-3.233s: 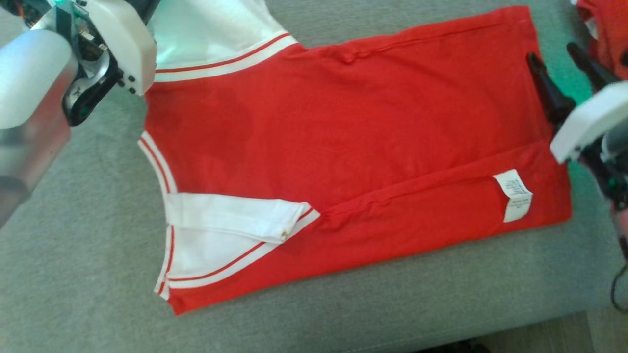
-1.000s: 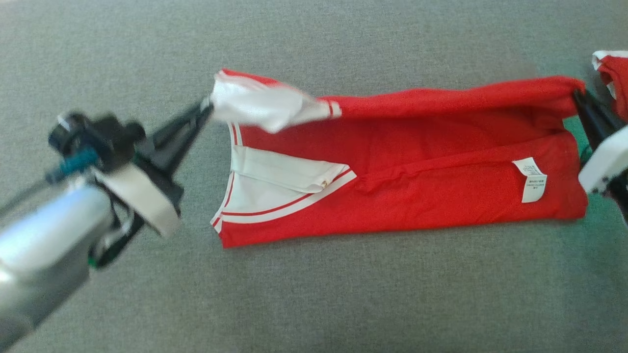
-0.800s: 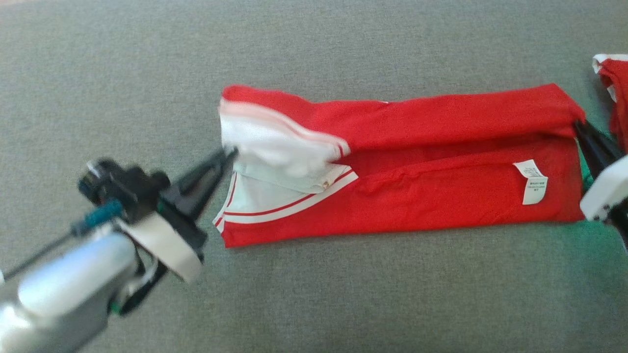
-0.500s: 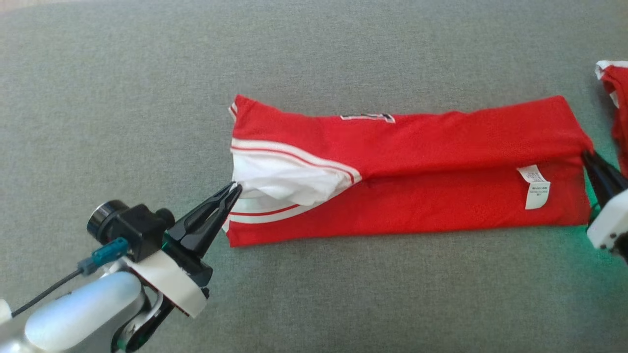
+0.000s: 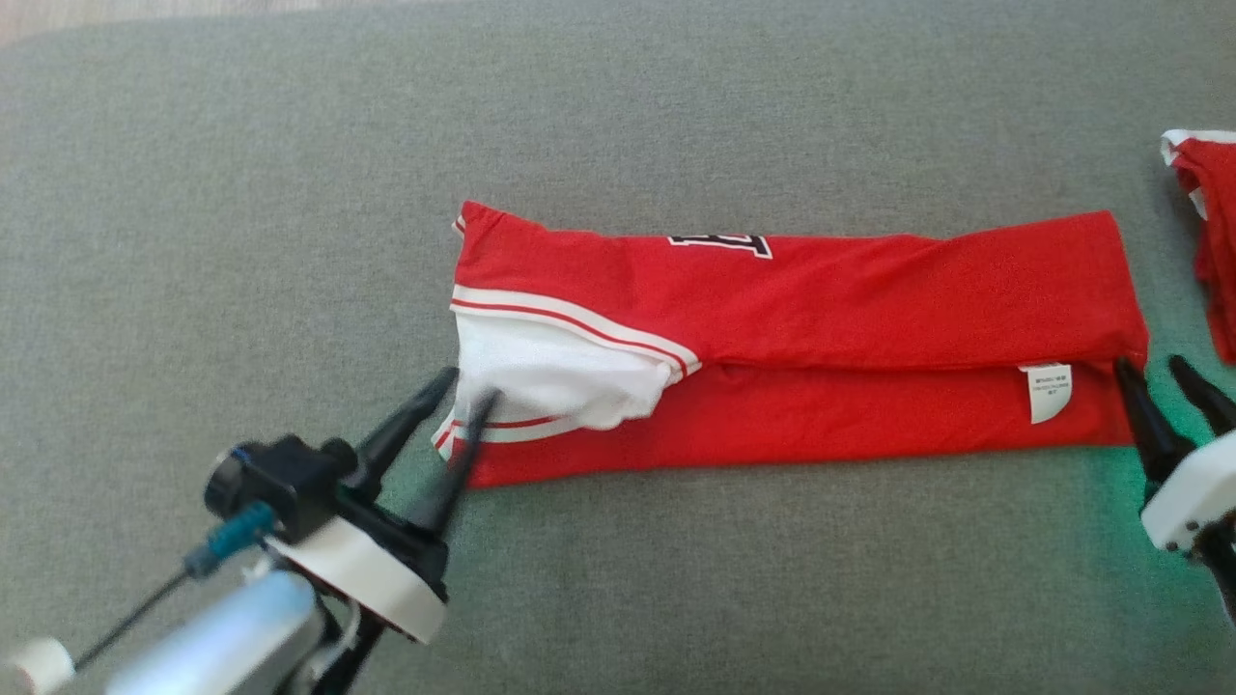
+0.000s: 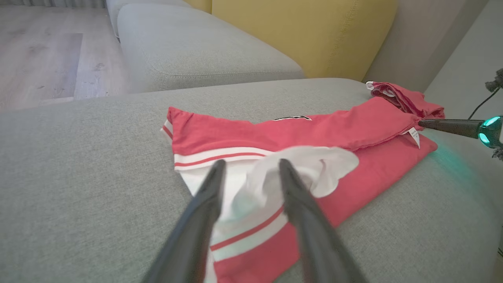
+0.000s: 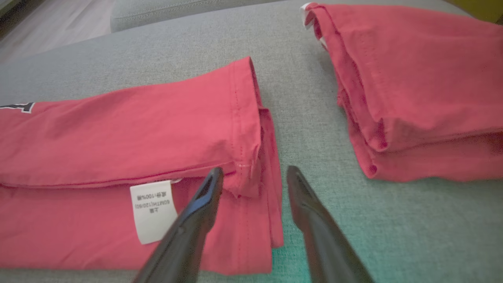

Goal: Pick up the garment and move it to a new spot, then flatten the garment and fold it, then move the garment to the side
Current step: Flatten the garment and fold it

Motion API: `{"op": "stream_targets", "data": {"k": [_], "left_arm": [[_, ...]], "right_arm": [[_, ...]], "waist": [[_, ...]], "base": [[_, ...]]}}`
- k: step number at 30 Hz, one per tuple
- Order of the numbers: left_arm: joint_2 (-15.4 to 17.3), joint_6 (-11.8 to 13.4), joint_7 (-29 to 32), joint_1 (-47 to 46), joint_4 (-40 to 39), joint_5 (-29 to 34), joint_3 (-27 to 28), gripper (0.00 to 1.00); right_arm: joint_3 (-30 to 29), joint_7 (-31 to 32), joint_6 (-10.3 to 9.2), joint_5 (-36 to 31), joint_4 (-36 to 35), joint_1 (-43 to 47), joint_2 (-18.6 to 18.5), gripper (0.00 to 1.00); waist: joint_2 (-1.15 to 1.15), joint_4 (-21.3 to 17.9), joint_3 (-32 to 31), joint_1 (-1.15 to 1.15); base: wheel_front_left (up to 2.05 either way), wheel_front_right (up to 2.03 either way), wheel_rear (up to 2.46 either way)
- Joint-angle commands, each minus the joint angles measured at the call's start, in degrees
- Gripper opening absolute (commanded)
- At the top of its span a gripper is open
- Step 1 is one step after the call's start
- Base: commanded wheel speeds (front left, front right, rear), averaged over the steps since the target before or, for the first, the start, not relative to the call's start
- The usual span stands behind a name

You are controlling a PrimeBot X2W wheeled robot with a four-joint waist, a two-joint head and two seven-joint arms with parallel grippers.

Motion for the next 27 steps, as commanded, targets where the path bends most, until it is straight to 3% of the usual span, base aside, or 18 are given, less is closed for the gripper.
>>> {"op": "stream_targets", "data": {"k": [1, 4, 13, 20, 27], "left_arm": [[0.92, 0.36, -0.54, 0.35, -0.65, 1.16, 3.25, 1.00], [-2.53, 1.40, -0.54, 4.51, 0.47, 5.53, 7.15, 1.00], [-15.70, 9.88, -0.54, 17.90, -0.61, 24.22, 24.28, 1.00], [-23.45, 10.47, -0.54, 23.52, -3.14, 36.62, 30.10, 1.00], [-27.32, 10.67, -0.54, 26.05, -6.90, 44.25, 32.45, 1.00]], "right_arm": [[-0.20, -0.87, 0.37, -0.56, -1.93, 1.39, -0.98, 1.00], [-2.92, -2.63, 0.37, -1.63, -3.17, 4.01, 0.89, 1.00], [-9.28, -3.49, 0.37, -3.33, -5.20, 6.17, 7.96, 1.00], [-14.12, -2.73, 0.37, -8.17, 0.81, -0.47, 9.98, 1.00], [-18.95, 0.21, 0.37, -13.66, 12.12, -4.46, 10.53, 1.00]], "waist": [[0.00, -0.14, -0.29, 0.00], [0.00, -0.16, -1.39, 0.00], [0.00, 1.21, -4.95, 0.00], [0.00, 4.84, -5.71, 0.00], [0.00, 8.25, -5.19, 0.00]], "base": [[0.00, 0.00, 0.00], [0.00, 0.00, 0.00], [0.00, 0.00, 0.00], [0.00, 0.00, 0.00], [0.00, 0.00, 0.00]]}}
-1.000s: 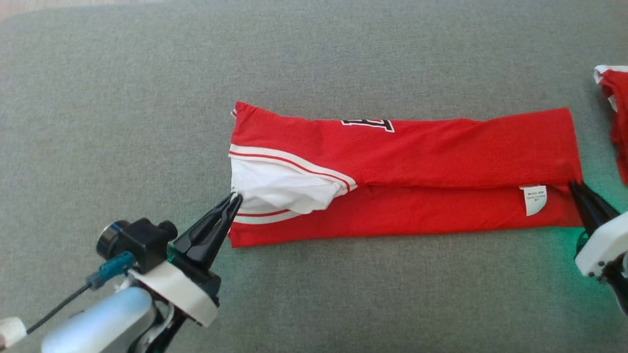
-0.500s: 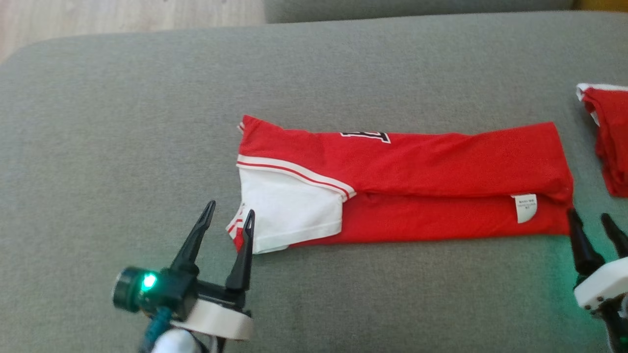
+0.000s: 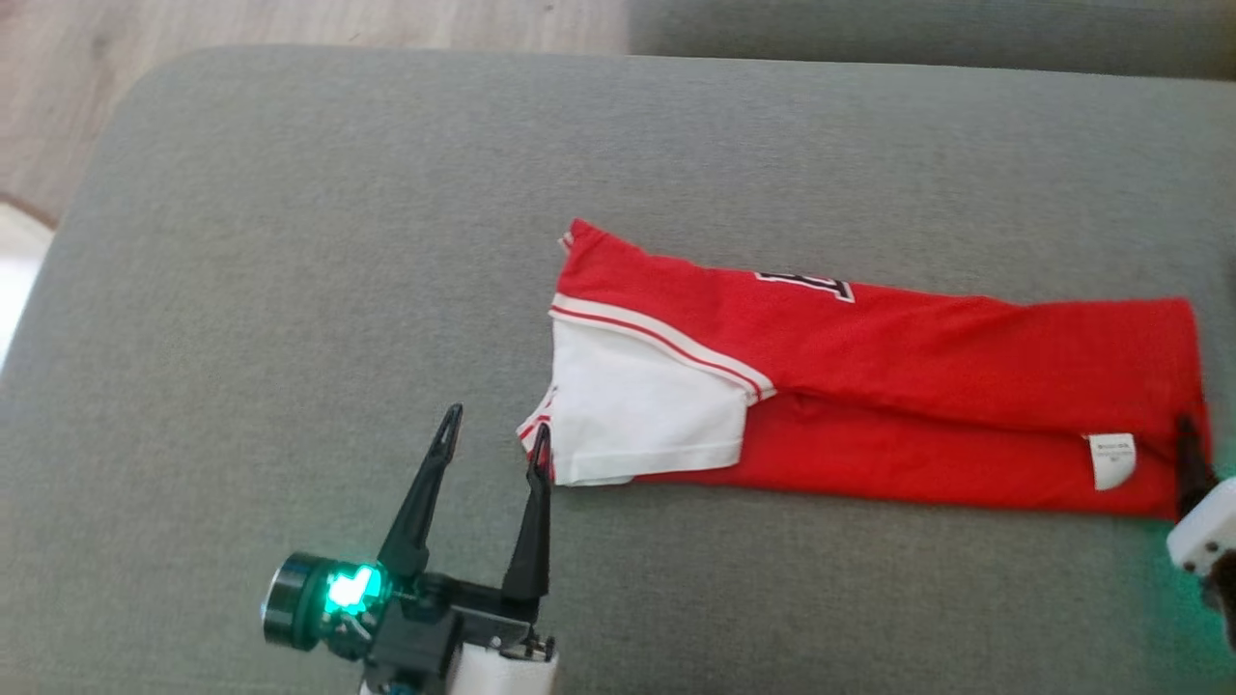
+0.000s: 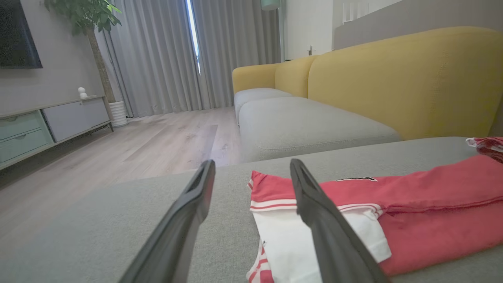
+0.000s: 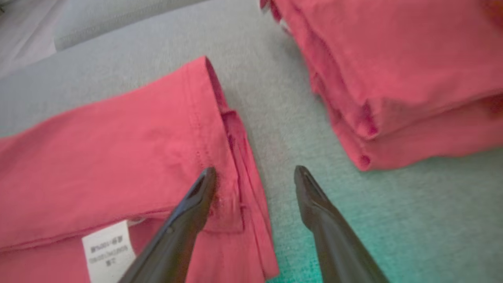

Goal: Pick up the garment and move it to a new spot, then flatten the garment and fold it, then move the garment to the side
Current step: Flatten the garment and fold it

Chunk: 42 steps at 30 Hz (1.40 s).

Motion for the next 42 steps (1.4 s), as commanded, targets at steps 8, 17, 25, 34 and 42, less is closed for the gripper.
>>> {"op": "stream_targets", "data": {"k": [8, 17, 25, 34, 42], "left_arm": [[-2.13, -0.58, -0.29, 0.39, -3.79, 4.08, 2.51, 1.00], [-2.04, 0.17, -0.29, 1.48, -3.66, 5.26, 4.47, 1.00], [-2.41, -0.37, -0.29, 2.12, -3.41, 5.08, 5.06, 1.00], [-3.32, -1.92, -0.29, 2.73, -3.25, 4.70, 5.52, 1.00], [-3.70, -3.11, -0.29, 2.27, -3.08, 5.20, 5.77, 1.00]], "right_arm": [[3.29, 4.95, 0.37, 3.37, 4.35, -1.68, -2.06, 0.00], [5.52, 2.17, 0.37, 8.69, 1.67, -0.09, -8.00, 0.00], [3.31, 4.05, 0.37, 14.48, -6.31, 0.90, -11.28, 0.00], [3.63, 10.36, 0.37, 28.09, -31.43, 3.77, -3.21, 0.00], [9.31, 13.50, 0.37, 30.33, -41.54, 3.27, 6.95, 0.00]], "waist": [[0.00, 1.26, 0.35, 0.00], [0.00, -1.63, -0.71, 0.00], [0.00, -3.97, -1.66, 0.00], [0.00, -4.98, -2.92, 0.00], [0.00, -2.88, -2.73, 0.00]], "base": [[0.00, 0.00, 0.00], [0.00, 0.00, 0.00], [0.00, 0.00, 0.00], [0.00, 0.00, 0.00], [0.00, 0.00, 0.00]]}}
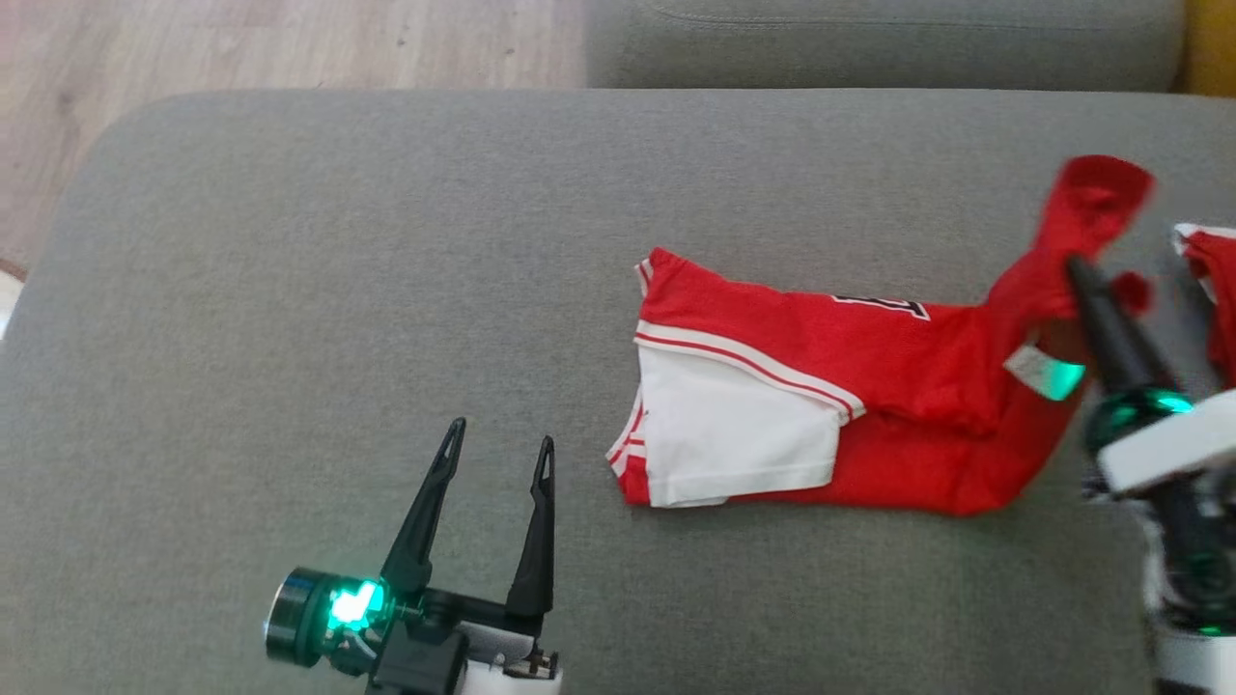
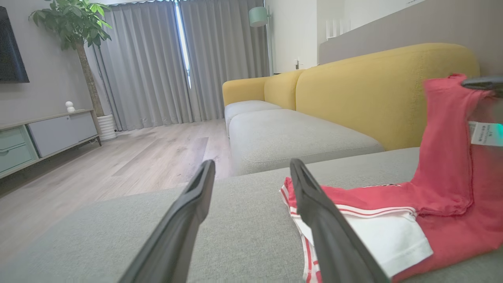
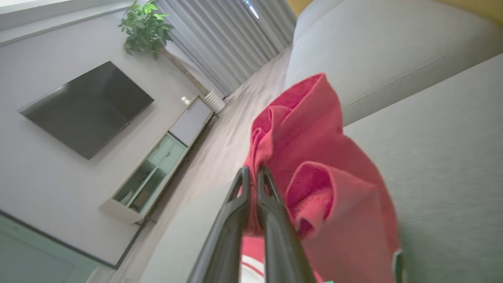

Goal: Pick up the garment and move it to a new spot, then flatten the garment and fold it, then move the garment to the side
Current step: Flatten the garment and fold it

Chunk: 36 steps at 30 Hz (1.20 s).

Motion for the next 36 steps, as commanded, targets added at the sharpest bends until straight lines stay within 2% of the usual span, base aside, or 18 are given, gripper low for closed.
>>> {"op": "stream_targets", "data": {"k": [1, 8, 17, 18, 19, 24, 28, 36], "left_arm": [[-0.60, -0.29, -0.29, -1.18, -1.40, 0.33, 2.13, 1.00], [-0.90, -1.62, -0.29, -1.08, -0.31, 0.42, 1.76, 1.00], [-1.35, -2.79, -0.29, -1.25, 0.97, 0.63, 1.12, 1.00], [-1.40, -2.89, -0.29, -1.29, 1.07, 0.66, 1.06, 1.00], [-1.48, -3.09, -0.29, -1.39, 1.20, 0.71, 0.95, 1.00], [-1.56, -3.26, -0.29, -1.28, 1.27, 0.76, 1.03, 1.00], [-1.64, -3.15, -0.29, -0.62, 1.28, 0.77, 1.17, 1.00], [-1.77, -3.08, -0.29, 1.06, 0.87, -0.07, 2.50, 1.00]], "right_arm": [[2.58, 0.13, 0.37, -0.28, -3.00, -1.65, 0.74, 0.00], [11.83, -2.24, 0.37, -0.41, 0.17, -3.31, 4.65, 0.00], [24.15, -8.65, 0.37, 1.65, 11.59, -6.19, 5.63, 0.00], [25.30, -9.59, 0.37, 2.23, 13.05, -6.66, 5.64, 0.32], [27.22, -11.83, 0.37, 3.03, 15.38, -7.95, 5.64, 1.00], [29.53, -16.68, 0.37, 6.04, 16.91, -10.41, 5.65, 1.00], [28.52, -19.11, 0.37, 6.14, 16.59, -11.16, 5.42, 1.00], [22.69, -22.20, 0.37, 4.42, 14.03, -7.47, -2.68, 1.00]], "waist": [[0.00, 0.93, 0.17, 0.00], [0.00, 3.59, 0.41, 0.00], [0.00, 5.64, 0.35, 0.00], [0.00, 5.79, 0.33, 0.00], [0.00, 6.06, 0.26, 0.00], [0.00, 6.19, -0.15, 0.00], [0.00, 5.58, -1.21, 0.00], [0.00, 2.84, -4.16, 0.00]], "base": [[0.00, 0.00, 0.00], [0.00, 0.00, 0.00], [0.00, 0.00, 0.00], [0.00, 0.00, 0.00], [0.00, 0.00, 0.00], [0.00, 0.00, 0.00], [0.00, 0.00, 0.00], [0.00, 0.00, 0.00]]}}
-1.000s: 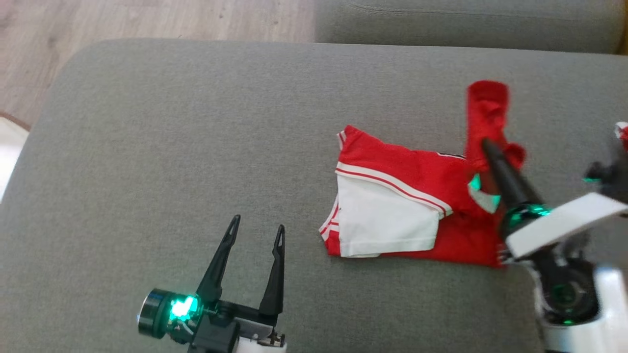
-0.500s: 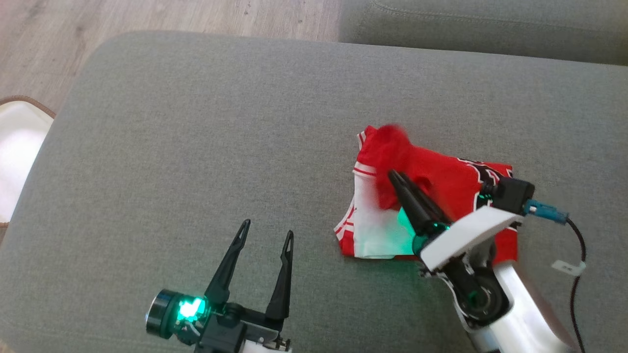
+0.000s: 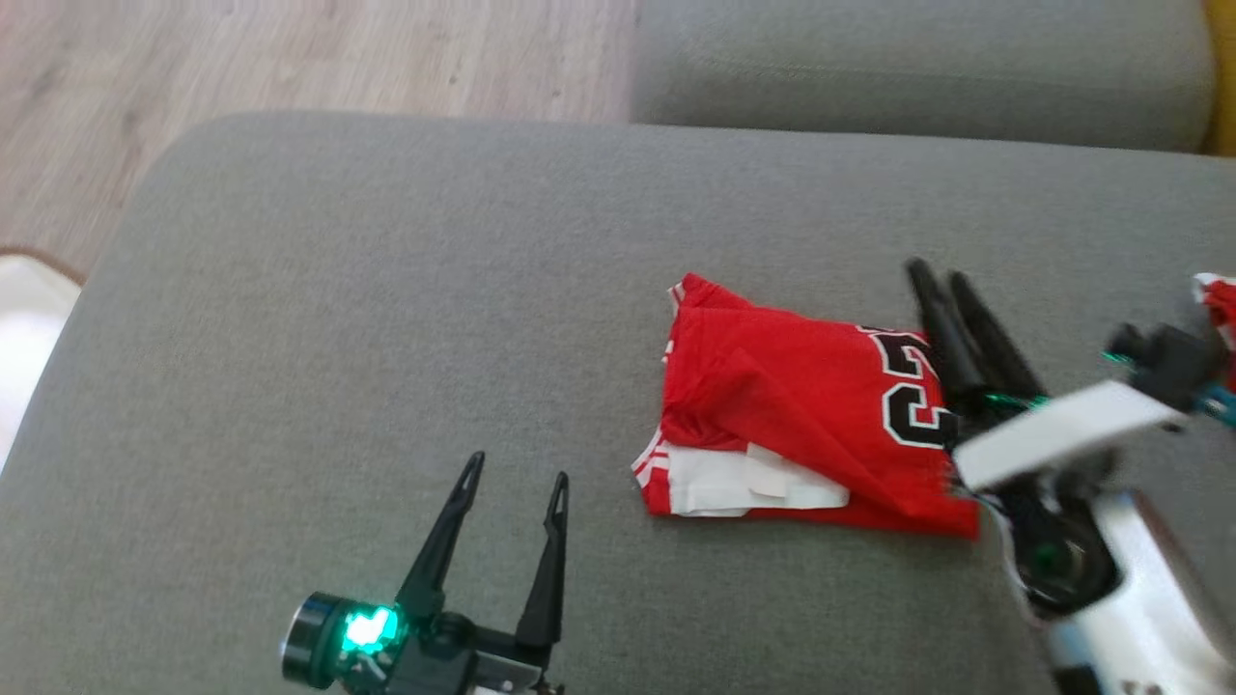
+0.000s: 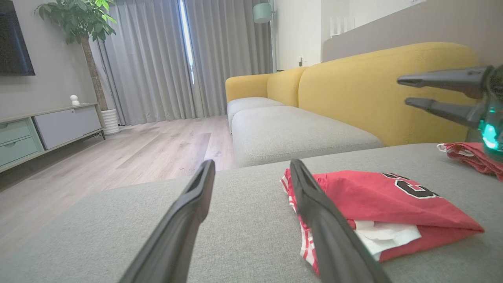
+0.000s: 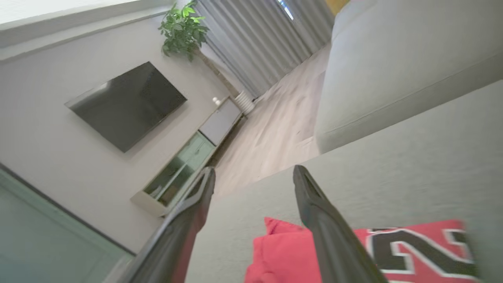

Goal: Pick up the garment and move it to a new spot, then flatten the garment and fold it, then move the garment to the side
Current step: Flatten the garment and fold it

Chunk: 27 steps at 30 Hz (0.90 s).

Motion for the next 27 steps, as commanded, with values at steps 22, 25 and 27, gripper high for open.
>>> {"op": "stream_targets", "data": {"k": [22, 25, 27], "left_arm": [[-1.65, -2.06, -0.29, 1.72, -1.75, -0.98, 4.27, 1.00], [-1.89, -2.51, -0.29, 1.31, -1.49, -1.10, 4.05, 1.00], [-2.01, -2.78, -0.29, 1.00, -1.31, -1.08, 3.97, 1.00]], "right_arm": [[8.74, 9.27, 0.39, 5.73, 11.65, -1.03, -7.64, 0.00], [10.22, 11.03, 0.39, 5.75, 17.24, -4.87, -7.19, 0.00], [11.21, 11.94, 0.39, 5.59, 21.01, -7.01, -7.08, 0.00]], "waist": [[0.00, 3.38, -3.43, 0.00], [0.00, 5.78, -2.61, 0.00], [0.00, 7.24, -2.05, 0.00]], "base": [[0.00, 0.00, 0.00], [0.00, 0.00, 0.00], [0.00, 0.00, 0.00]]}}
